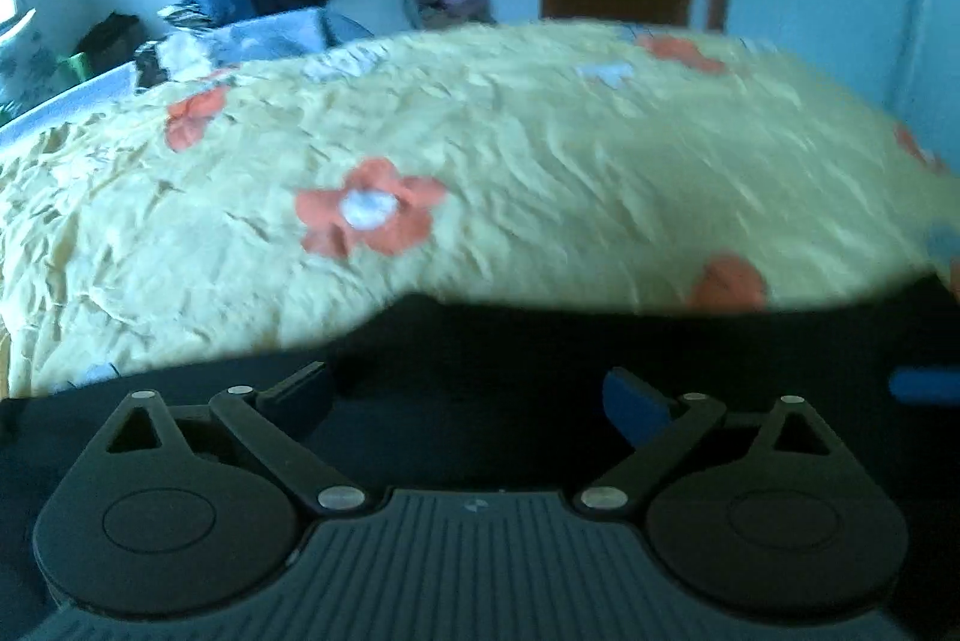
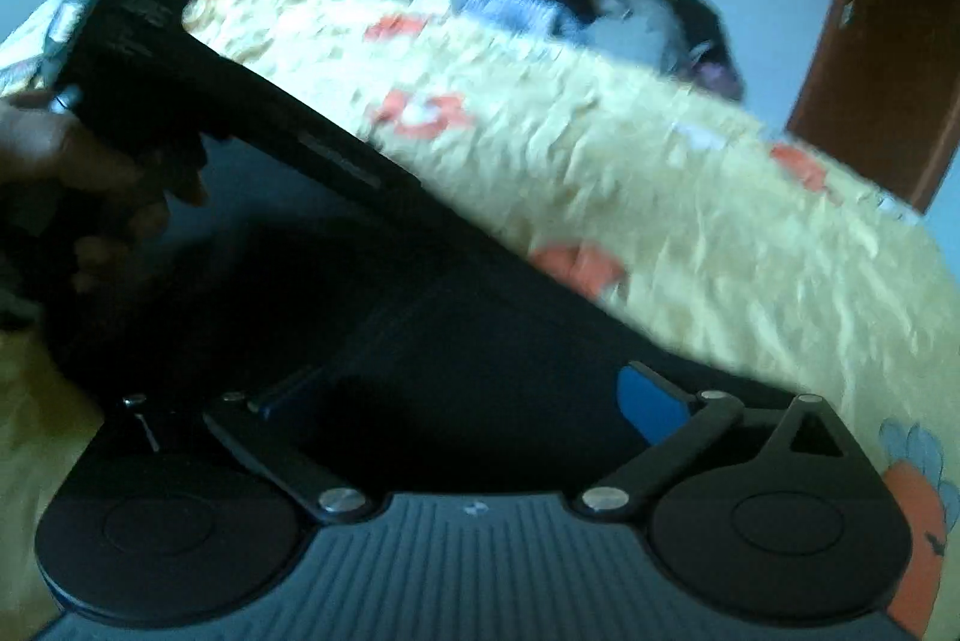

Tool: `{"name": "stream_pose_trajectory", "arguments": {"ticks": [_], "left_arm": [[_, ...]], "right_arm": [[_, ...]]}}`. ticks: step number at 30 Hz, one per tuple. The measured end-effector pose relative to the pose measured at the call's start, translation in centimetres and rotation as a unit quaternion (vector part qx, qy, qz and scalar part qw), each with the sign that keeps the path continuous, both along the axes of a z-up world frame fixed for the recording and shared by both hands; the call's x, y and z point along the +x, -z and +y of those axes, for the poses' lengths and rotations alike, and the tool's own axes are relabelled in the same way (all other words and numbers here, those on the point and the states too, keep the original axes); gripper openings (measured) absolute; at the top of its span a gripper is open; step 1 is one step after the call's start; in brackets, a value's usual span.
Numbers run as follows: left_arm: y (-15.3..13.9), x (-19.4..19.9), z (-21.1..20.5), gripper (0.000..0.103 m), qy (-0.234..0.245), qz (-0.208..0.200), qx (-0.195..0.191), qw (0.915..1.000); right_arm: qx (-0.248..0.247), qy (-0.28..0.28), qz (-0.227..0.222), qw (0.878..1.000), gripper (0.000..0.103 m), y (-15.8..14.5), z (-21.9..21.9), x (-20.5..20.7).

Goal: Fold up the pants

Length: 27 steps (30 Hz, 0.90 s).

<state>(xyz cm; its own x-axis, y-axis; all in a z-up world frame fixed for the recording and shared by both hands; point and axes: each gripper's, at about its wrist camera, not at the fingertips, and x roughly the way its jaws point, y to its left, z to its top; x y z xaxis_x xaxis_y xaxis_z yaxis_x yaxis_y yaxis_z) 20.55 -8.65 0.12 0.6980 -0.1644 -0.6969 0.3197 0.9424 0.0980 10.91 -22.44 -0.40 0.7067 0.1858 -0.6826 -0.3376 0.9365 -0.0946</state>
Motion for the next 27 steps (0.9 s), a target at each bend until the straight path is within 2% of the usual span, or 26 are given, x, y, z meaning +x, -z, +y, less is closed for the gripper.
{"name": "stream_pose_trajectory", "arguments": {"ticks": [2,4,6,9,11,13,14,16,18,21,24,27], "left_arm": [[1.1,0.4,-0.8,0.102,0.003,0.009,0.008,0.9999],[1.5,1.3,-1.4,0.102,-0.007,-0.008,0.005,0.9999],[1.4,2.1,-1.5,0.102,-0.012,-0.007,0.001,0.9999],[0.4,1.3,-0.4,0.1,-0.013,-0.001,-0.002,0.9999],[-0.1,-0.9,1.0,0.102,-0.001,-0.026,0.011,0.9996],[-0.1,-2.5,2.1,0.103,-0.005,-0.043,0.034,0.9985],[0.0,-3.1,2.8,0.103,-0.01,-0.045,0.043,0.998],[0.5,-4.0,4.4,0.103,-0.019,-0.036,0.054,0.9977],[0.8,-5.0,6.5,0.103,-0.032,-0.034,0.04,0.9981],[0.2,-6.5,9.9,0.103,-0.059,-0.032,0.007,0.9977],[0.0,-7.6,12.5,0.103,-0.108,-0.055,0.017,0.9925],[0.7,-6.6,14.1,0.103,-0.114,-0.05,0.022,0.992]], "right_arm": [[0.037,0.014,0.012,0.999,0.103,0.4,-1.0,1.0],[0.045,0.02,0.002,0.999,0.103,0.6,-1.0,2.0],[0.064,0.032,0.003,0.997,0.103,0.7,-1.2,3.0],[0.036,0.047,-0.004,0.998,0.103,-0.3,-0.8,2.0],[0.012,0.041,-0.018,0.999,0.103,-0.9,-0.8,-0.1],[0.003,0.041,-0.012,0.999,0.103,-0.7,-1.6,-1.5],[0.003,0.045,0.001,0.999,0.103,-0.2,-2.2,-1.7],[0.05,0.054,0.012,0.997,0.103,0.6,-3.9,-1.9],[0.04,0.063,0.011,0.997,0.103,0.2,-3.7,-1.9],[0.011,0.057,-0.023,0.998,0.103,-1.2,-1.7,-2.3],[0.018,0.007,-0.034,0.999,0.103,-1.8,0.6,-2.3],[-0.001,-0.003,-0.007,1.0,0.103,0.0,2.2,-0.9]]}}
